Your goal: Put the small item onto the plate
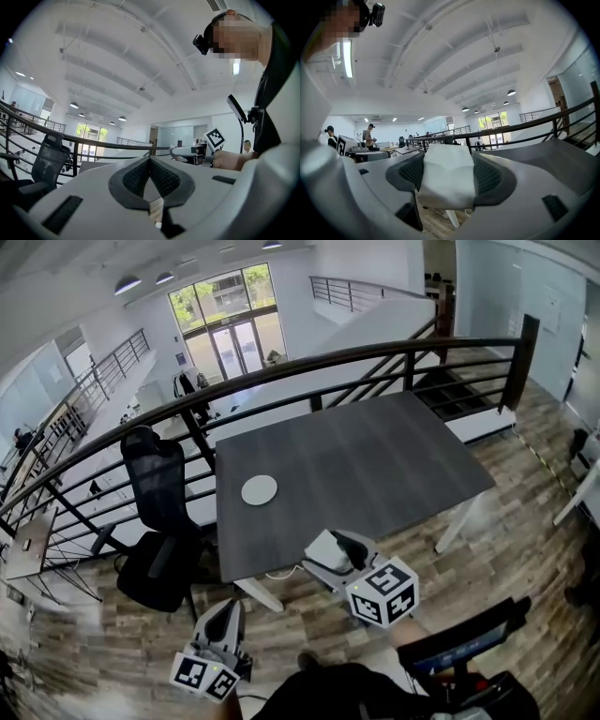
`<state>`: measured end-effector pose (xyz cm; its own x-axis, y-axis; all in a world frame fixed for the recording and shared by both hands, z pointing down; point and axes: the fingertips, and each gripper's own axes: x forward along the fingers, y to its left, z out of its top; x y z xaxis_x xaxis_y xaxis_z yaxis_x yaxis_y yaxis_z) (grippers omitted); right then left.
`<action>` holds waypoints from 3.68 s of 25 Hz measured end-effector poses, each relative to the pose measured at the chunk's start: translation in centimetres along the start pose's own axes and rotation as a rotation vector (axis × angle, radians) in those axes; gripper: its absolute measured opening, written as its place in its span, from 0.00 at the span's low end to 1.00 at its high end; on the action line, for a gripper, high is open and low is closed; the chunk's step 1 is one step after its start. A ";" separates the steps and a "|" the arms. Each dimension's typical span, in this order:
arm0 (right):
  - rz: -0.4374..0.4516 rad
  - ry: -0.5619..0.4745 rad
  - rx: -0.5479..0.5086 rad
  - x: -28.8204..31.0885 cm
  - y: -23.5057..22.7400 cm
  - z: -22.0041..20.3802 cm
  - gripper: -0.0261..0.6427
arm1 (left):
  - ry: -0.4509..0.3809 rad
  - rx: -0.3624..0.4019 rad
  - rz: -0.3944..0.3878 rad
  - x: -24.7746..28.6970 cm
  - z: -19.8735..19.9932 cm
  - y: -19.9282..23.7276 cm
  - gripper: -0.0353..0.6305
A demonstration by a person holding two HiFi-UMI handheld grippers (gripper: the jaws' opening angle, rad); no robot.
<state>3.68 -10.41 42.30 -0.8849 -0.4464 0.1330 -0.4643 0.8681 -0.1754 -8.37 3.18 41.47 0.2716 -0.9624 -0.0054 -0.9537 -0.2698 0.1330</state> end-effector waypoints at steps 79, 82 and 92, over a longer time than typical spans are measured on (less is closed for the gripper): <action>0.305 0.191 0.039 42.9 -20.6 3.3 0.53 | 0.074 -0.012 0.340 24.7 4.9 21.8 0.06; 0.307 0.228 0.045 44.0 -21.5 1.5 0.53 | 0.076 -0.016 0.357 24.8 5.2 21.8 0.06; 0.278 0.350 -0.016 47.6 -23.3 -4.6 0.53 | 0.102 -0.030 0.429 24.3 5.2 22.6 0.06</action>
<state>-27.43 -50.85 57.15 -0.9088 -0.0981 0.4056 -0.2077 0.9493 -0.2359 -24.04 -26.43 39.16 -0.1358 -0.9787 0.1539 -0.9790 0.1564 0.1306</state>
